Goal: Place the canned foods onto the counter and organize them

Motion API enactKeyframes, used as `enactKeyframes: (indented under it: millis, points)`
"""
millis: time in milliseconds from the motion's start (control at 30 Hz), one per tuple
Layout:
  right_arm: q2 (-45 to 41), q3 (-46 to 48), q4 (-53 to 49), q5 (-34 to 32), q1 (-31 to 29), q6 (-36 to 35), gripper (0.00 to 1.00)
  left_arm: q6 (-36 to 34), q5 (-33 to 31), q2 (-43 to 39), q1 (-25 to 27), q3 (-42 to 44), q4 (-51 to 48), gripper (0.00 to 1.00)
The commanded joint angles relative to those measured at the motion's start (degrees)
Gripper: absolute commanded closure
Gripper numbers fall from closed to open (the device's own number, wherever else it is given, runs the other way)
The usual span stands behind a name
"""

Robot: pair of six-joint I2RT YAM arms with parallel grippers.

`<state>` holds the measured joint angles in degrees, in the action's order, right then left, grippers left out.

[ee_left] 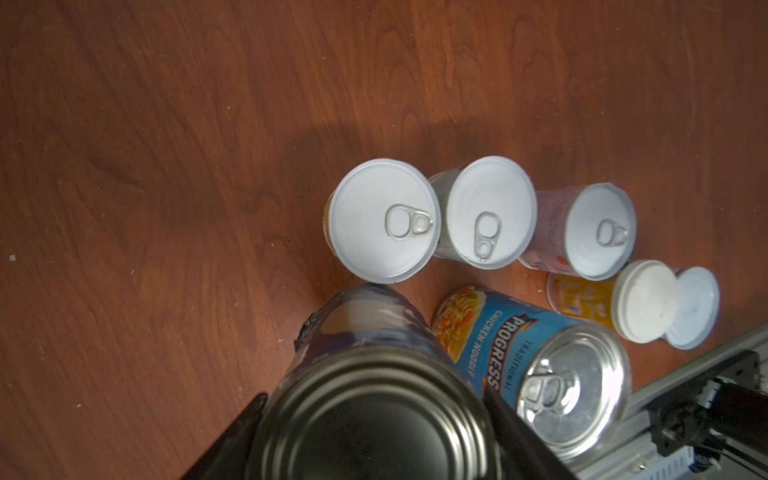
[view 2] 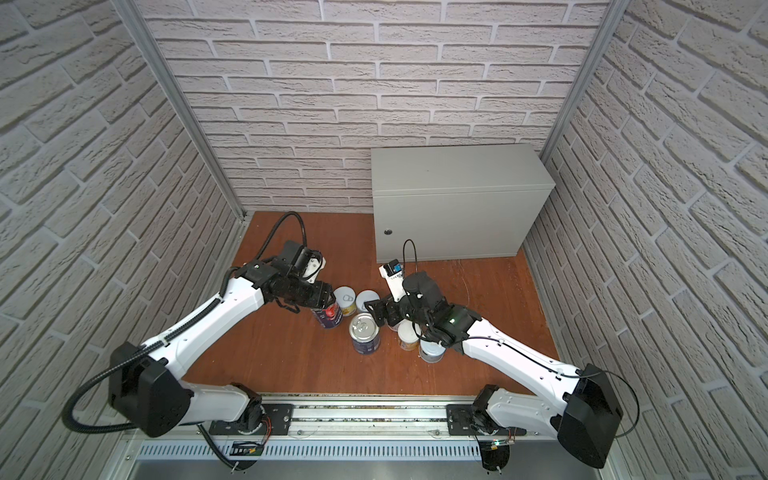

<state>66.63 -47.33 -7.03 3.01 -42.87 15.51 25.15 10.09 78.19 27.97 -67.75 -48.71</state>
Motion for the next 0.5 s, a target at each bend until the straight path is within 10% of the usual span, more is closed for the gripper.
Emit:
enactKeyframes:
  millis: [0, 467]
  points:
    - [1.45, 1.55, 8.96, 1.3, -2.29, -2.5, 0.06, -1.65, 6.24, 0.72, -0.71, -5.39, -1.04, 0.53]
    - [4.71, 2.65, 19.22, 3.89, -5.66, -3.73, 0.07, -3.35, 13.96, 3.54, -3.48, -14.83, -5.72, 0.55]
